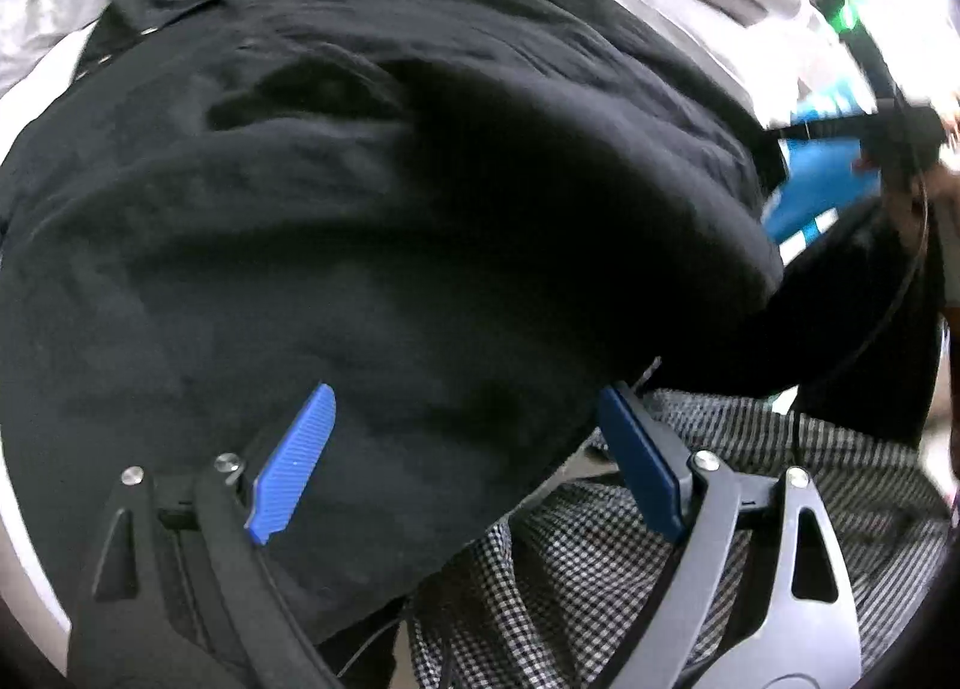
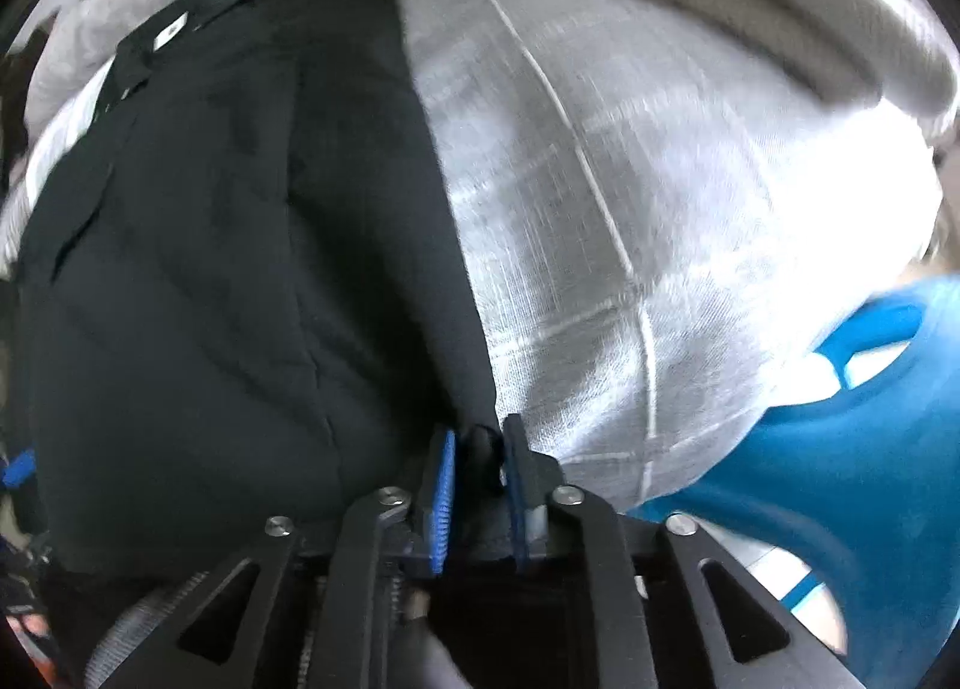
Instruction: Fold large clothes
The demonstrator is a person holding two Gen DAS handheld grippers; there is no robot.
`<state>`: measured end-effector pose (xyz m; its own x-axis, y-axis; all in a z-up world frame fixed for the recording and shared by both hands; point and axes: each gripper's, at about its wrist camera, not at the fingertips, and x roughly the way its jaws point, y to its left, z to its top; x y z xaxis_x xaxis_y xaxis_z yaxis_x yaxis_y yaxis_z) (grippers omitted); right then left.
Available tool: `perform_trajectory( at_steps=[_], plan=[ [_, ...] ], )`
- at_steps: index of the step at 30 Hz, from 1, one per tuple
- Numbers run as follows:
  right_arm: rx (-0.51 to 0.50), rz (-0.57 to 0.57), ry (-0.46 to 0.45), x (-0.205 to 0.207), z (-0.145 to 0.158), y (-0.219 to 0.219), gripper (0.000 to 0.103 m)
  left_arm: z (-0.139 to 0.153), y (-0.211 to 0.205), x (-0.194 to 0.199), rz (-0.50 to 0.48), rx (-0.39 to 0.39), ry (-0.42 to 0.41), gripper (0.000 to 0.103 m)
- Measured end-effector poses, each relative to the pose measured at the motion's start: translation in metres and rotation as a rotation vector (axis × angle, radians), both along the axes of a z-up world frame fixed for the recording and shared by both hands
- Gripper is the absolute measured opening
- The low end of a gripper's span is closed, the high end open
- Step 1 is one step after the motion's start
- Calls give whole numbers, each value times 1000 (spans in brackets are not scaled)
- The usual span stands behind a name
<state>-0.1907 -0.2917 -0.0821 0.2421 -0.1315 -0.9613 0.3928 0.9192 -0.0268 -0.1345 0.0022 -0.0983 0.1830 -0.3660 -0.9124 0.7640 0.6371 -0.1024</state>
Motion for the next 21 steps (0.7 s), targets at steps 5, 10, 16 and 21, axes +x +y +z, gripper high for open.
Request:
perform_trajectory(
  at_steps=[5,10,16,21],
  plan=[
    [-9,198,-135,-7,35,44,62,-14,-4,-8,-56,44,-91,87],
    [26,431,-247,-9,68,100,64,-1,9,-9,-2,32,-158,14],
    [16,723,-306,-14,75,164,65,49,71,23,228,-319,65,11],
    [-107,967,-240,-23,51,214,68,73,79,30,244,-383,54,11]
  ],
)
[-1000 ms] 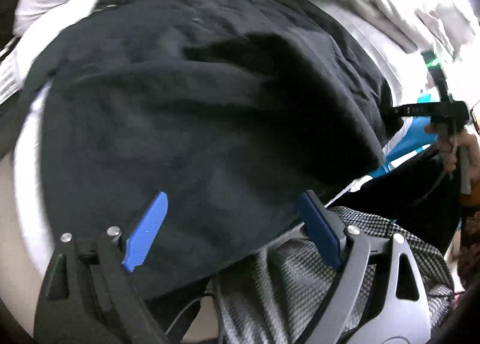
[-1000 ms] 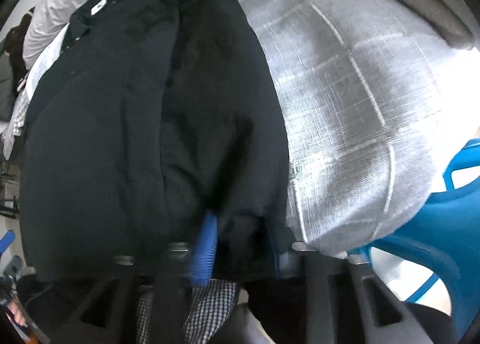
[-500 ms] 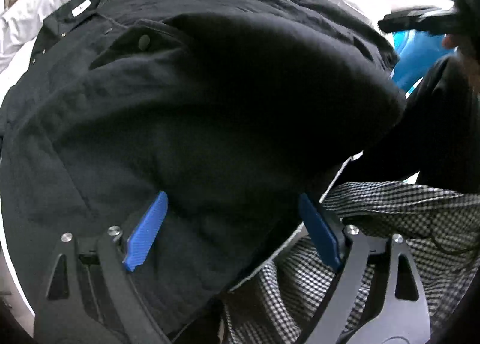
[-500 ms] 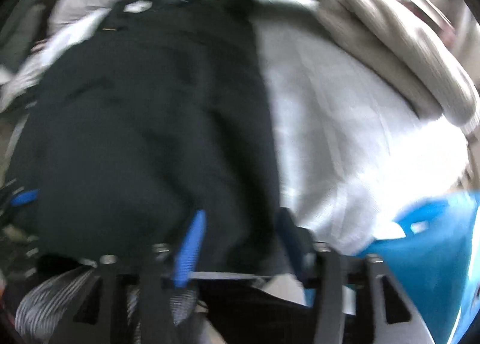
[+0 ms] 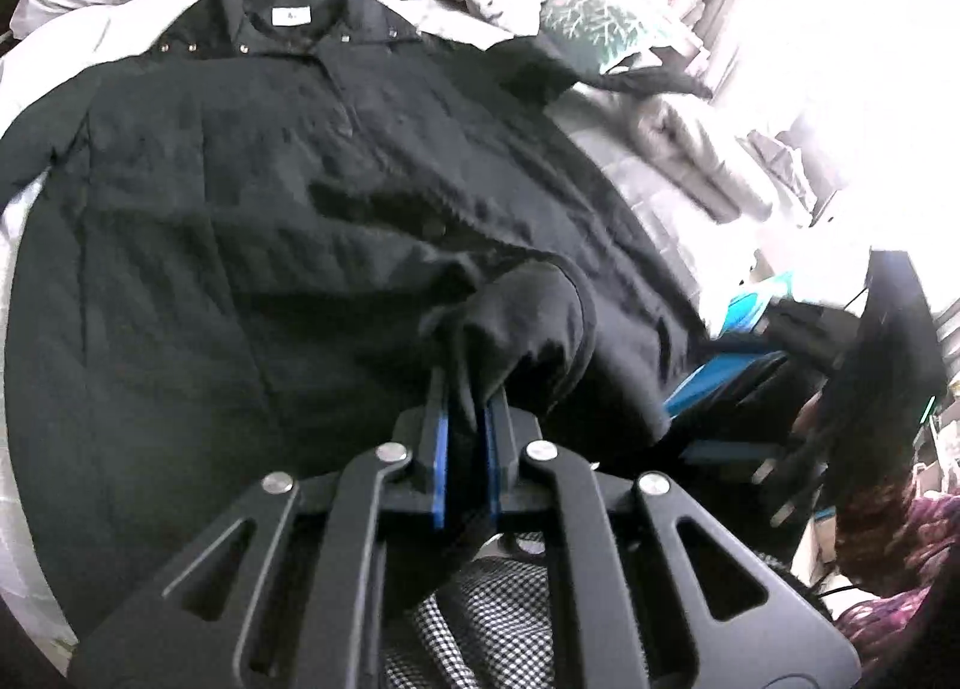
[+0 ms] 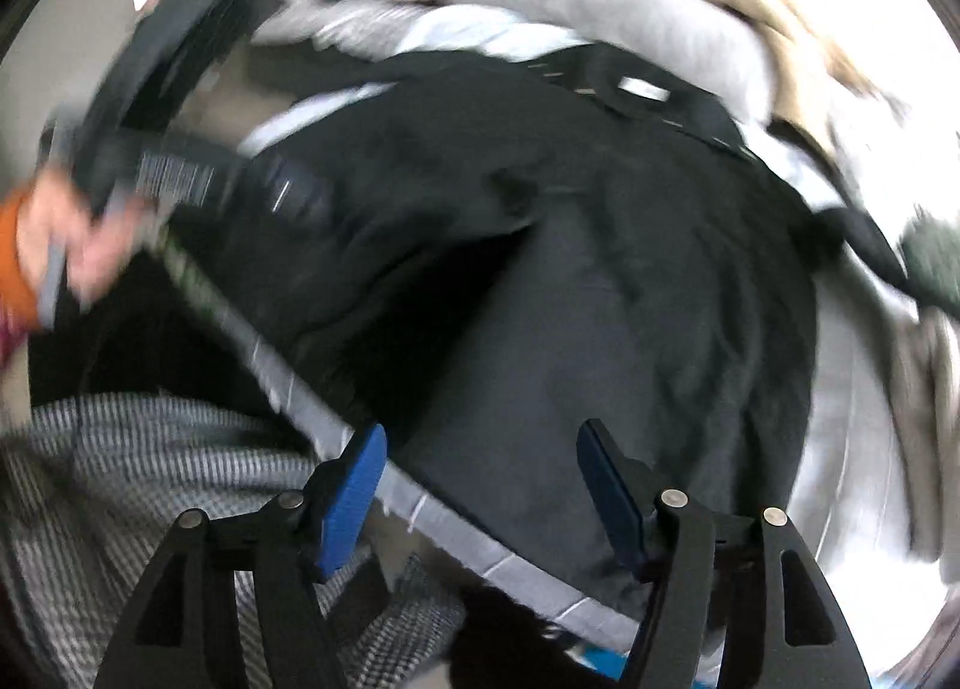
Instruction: Fold large clothes
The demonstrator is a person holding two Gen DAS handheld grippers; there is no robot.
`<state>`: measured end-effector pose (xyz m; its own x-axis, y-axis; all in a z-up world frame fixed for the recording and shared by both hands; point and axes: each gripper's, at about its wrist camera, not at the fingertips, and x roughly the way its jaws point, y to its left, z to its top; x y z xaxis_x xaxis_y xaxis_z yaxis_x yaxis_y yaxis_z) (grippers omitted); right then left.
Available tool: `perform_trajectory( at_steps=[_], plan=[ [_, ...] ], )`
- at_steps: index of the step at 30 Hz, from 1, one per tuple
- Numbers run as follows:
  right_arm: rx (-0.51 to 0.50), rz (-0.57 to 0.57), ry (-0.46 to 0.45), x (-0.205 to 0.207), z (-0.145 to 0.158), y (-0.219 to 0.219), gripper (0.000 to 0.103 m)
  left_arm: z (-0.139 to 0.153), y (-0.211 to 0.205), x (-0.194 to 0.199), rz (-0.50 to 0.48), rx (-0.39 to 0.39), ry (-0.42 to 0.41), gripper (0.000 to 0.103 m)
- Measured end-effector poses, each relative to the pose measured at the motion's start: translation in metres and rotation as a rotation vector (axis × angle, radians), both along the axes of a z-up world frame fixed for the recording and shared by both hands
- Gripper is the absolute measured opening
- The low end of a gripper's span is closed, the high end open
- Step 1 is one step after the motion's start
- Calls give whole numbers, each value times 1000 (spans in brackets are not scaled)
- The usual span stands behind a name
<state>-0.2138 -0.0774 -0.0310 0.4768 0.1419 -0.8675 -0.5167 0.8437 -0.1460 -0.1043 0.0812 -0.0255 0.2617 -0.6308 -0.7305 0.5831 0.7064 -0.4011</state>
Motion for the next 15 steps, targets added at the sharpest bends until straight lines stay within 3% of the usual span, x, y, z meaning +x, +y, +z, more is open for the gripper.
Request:
perform_trajectory(
  at_steps=[4,10,12,13,14,15],
  plan=[
    [-173,117,-15,-4,-25,26,68,2,2,1,0,0,-7,11],
    [-492,232,-111,-14,-61,60,65,-2,5,5,1,-18,5,11],
    [-562,252,-153,-12,-72,67,49,-1,8,6,-1,-35,7,11],
    [-545,249,-149,-10,-71,69,30,-1,9,6,-2,-40,5,11],
    [-474,224,-133,-6,-64,68,18,1,11,4,-3,-46,3,11],
    [-340,180,-105,0,-52,63,18,4,13,3,-5,-53,-1,11]
  ],
)
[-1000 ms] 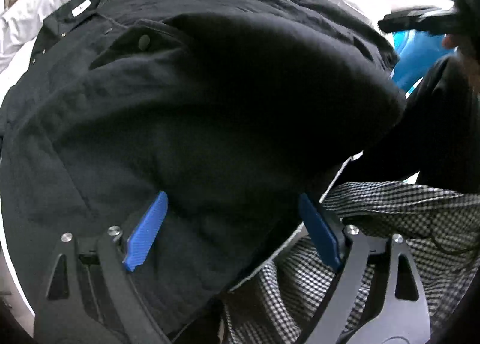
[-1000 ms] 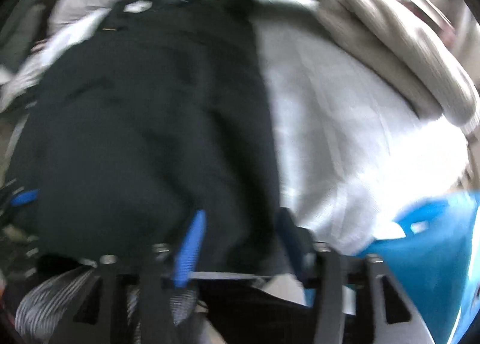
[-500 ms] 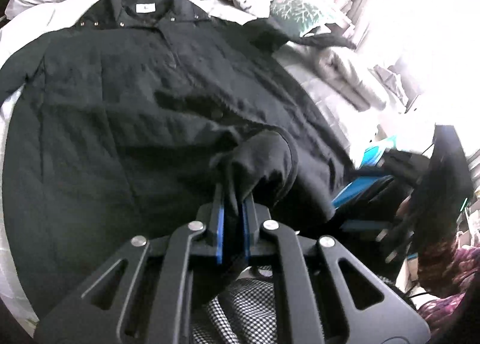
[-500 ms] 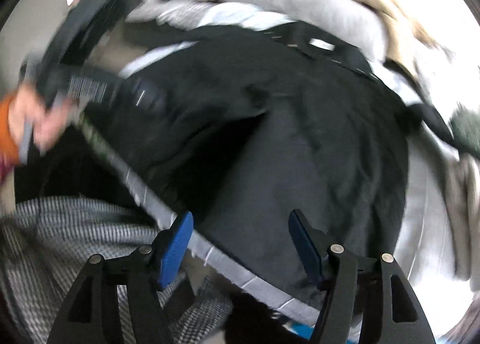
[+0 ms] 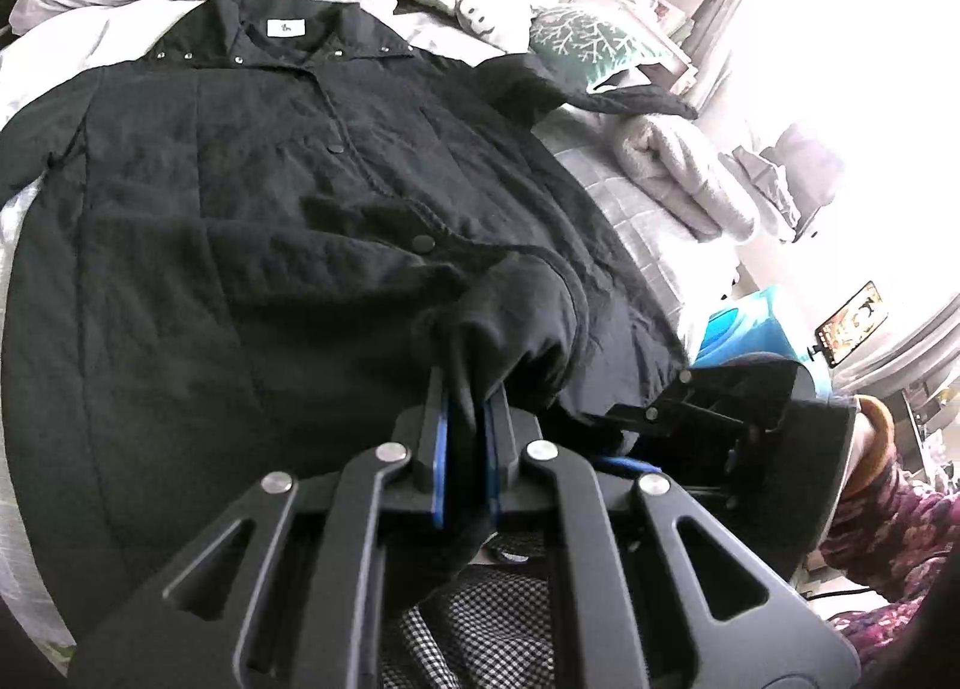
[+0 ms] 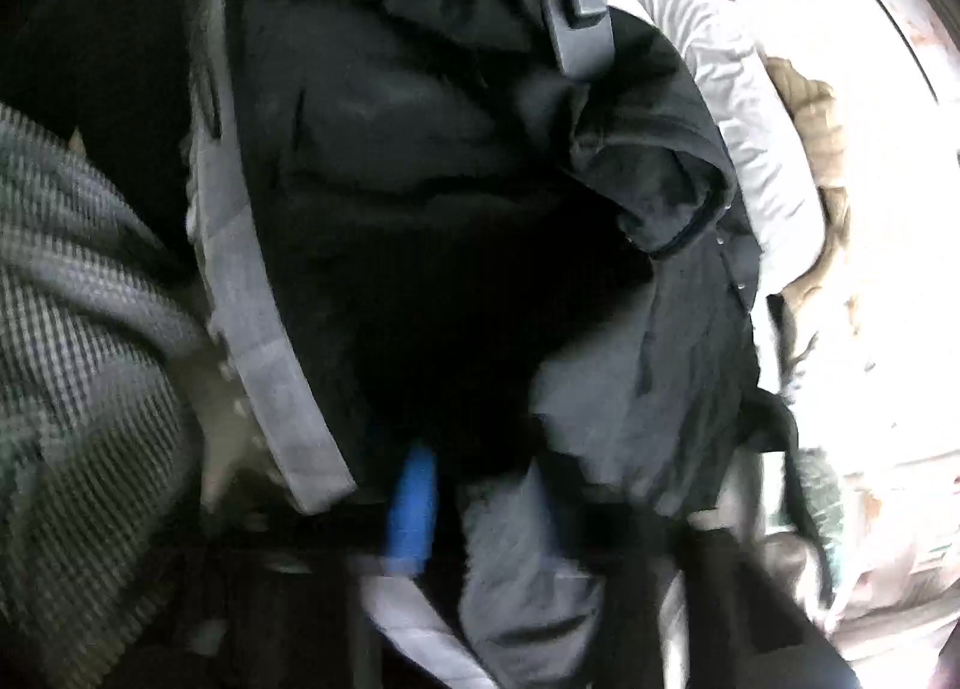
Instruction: Fold large clothes
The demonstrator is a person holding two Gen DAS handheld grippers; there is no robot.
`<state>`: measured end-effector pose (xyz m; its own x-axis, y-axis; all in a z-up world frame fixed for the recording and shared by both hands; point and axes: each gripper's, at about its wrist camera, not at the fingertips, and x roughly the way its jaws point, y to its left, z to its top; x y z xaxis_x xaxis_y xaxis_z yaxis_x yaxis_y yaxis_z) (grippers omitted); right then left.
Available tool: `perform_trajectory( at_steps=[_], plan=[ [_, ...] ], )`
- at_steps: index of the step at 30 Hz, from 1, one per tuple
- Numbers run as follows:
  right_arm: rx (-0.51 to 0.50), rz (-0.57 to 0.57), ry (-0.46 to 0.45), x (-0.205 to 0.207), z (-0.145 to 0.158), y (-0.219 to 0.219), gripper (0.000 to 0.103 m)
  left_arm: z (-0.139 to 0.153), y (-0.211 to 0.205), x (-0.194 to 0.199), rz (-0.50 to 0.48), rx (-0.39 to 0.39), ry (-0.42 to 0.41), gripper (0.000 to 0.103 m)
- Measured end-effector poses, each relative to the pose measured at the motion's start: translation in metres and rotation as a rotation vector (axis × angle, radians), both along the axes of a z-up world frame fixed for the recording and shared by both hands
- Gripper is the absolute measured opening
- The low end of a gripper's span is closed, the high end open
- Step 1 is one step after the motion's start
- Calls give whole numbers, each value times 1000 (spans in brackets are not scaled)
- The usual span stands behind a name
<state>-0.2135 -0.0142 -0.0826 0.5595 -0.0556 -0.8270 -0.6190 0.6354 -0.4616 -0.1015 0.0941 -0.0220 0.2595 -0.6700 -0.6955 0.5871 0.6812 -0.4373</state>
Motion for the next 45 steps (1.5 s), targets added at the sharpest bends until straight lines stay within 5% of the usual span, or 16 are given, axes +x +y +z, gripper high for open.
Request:
perform_trajectory(
  at_steps=[3,5,7,10,14,16,19,24,28,34,36,40,45],
  plan=[
    [364,-141,121,20,30,-35,17,2,3,-5,-22,-13,-3,11],
    [426,-167,222,26,25,-47,21,-3,-2,-8,-72,8,5,14],
    [372,-153,320,24,9,-46,26,-14,-14,-17,-136,69,10,18],
    [309,-145,283,14,6,-46,26,-23,-17,-18,-121,120,9,18],
    [334,-129,221,7,28,-49,33,-19,-8,-7,-114,31,73,19],
    [304,-92,192,1,33,-42,45,-12,-11,-10,-195,-1,85,32],
    [349,-66,155,-1,49,-45,49,-2,-17,-18,-313,-69,111,37],
    [406,-155,106,23,66,-67,54,7,-38,-8,-288,-19,23,47],
    [402,-239,123,53,55,-78,54,-19,-64,16,-276,0,77,47],
    [388,-368,172,76,30,-105,57,-98,-102,10,-377,149,250,47],
    [390,-416,179,79,26,-119,60,-93,-99,0,-413,141,199,47],
    [440,-515,165,86,34,-151,68,-77,-95,6,-372,177,276,52],
    [507,-632,55,107,72,-203,74,-35,-86,32,-226,182,154,73]
  ],
)
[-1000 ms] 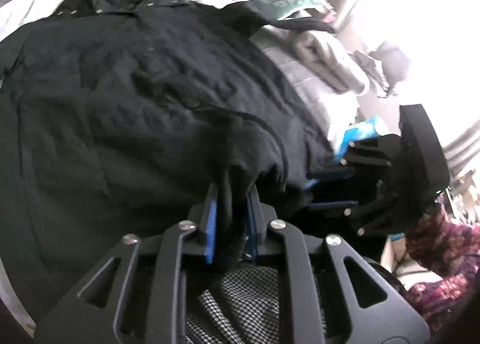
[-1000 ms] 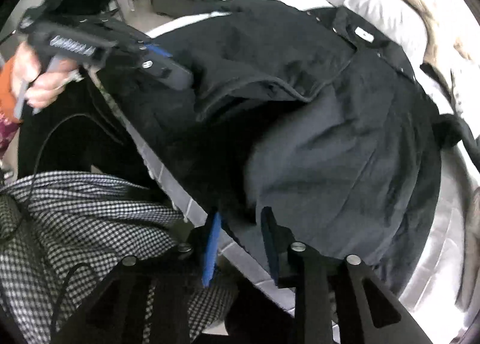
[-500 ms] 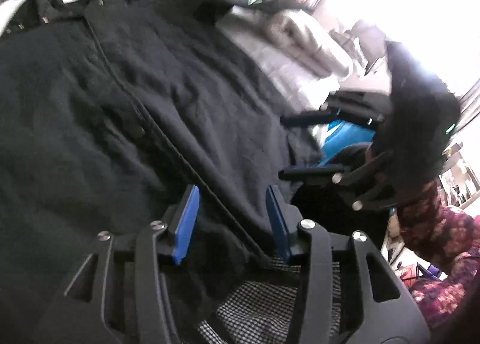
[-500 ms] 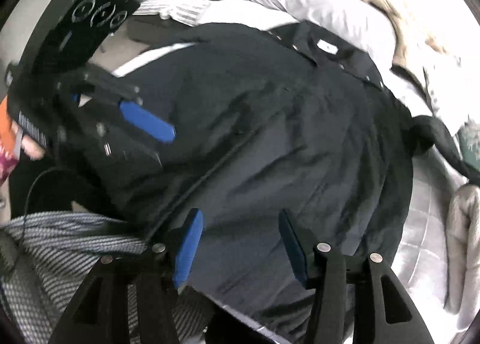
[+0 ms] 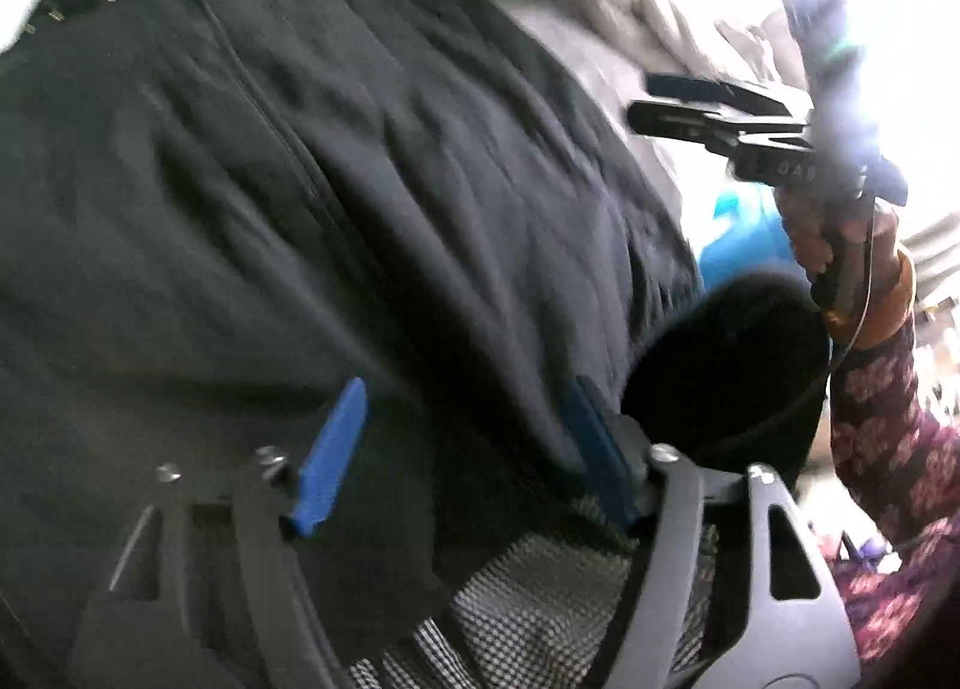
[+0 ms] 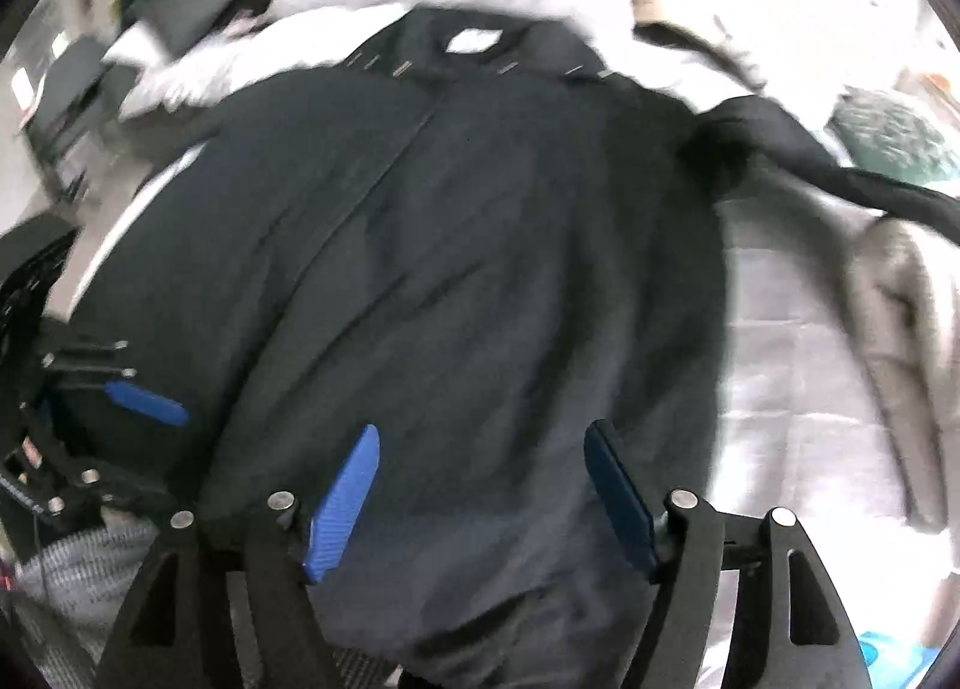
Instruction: Fold large clothes
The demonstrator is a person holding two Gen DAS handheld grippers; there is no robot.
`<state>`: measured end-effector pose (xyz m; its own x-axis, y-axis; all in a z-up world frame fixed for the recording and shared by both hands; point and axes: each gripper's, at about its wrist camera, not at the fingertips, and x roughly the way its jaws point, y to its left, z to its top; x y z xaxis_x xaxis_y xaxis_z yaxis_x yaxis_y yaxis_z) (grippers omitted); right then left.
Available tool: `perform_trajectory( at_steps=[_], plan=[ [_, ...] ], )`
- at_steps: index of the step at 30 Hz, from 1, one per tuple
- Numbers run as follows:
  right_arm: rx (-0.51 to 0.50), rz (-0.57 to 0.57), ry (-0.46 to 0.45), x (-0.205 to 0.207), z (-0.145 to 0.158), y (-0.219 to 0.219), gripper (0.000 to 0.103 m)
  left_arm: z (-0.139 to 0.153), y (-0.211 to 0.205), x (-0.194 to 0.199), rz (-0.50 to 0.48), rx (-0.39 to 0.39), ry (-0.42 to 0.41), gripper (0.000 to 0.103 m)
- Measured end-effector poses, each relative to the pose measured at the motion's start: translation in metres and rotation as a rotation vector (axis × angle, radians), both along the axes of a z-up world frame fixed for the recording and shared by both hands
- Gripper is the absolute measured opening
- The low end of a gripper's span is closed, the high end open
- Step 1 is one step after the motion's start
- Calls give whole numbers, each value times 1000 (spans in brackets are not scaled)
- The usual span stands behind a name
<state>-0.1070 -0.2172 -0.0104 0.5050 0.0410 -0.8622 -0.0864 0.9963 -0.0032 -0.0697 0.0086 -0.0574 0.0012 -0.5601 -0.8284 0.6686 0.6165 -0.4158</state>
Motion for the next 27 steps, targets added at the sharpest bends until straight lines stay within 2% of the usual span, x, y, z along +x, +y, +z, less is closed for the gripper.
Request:
perform_trajectory(
  at_steps=[4,6,10,15,17,20,22,23,24,25,26,27],
  plan=[
    [50,-198,-118,12,45,-69,85,23,-1,28,74,13,-94,80],
    [86,-322,-170,17,63,-111,89,30,-11,51,120,59,-149,81],
    [146,-567,-237,23,84,-202,95,41,-39,95,172,109,-198,81],
    [204,-791,-246,44,77,-292,95,45,-106,147,175,123,-286,81],
    [240,-830,-259,53,68,-318,95,40,-135,175,193,115,-307,81],
    [277,-866,-303,71,57,-342,94,30,-165,212,231,67,-282,81],
    [272,-856,-364,82,56,-342,78,21,-191,239,271,39,-271,80],
    [283,-835,-385,87,56,-343,44,16,-206,256,300,11,-273,76],
    [323,-808,-398,90,56,-345,21,11,-216,268,327,-13,-267,68],
    [370,-789,-416,90,59,-348,19,10,-222,274,345,-34,-256,63],
    [365,-787,-441,90,65,-350,15,5,-233,288,375,-88,-218,54],
    [319,-784,-477,89,75,-350,14,3,-239,293,387,-119,-194,48]
  ],
)
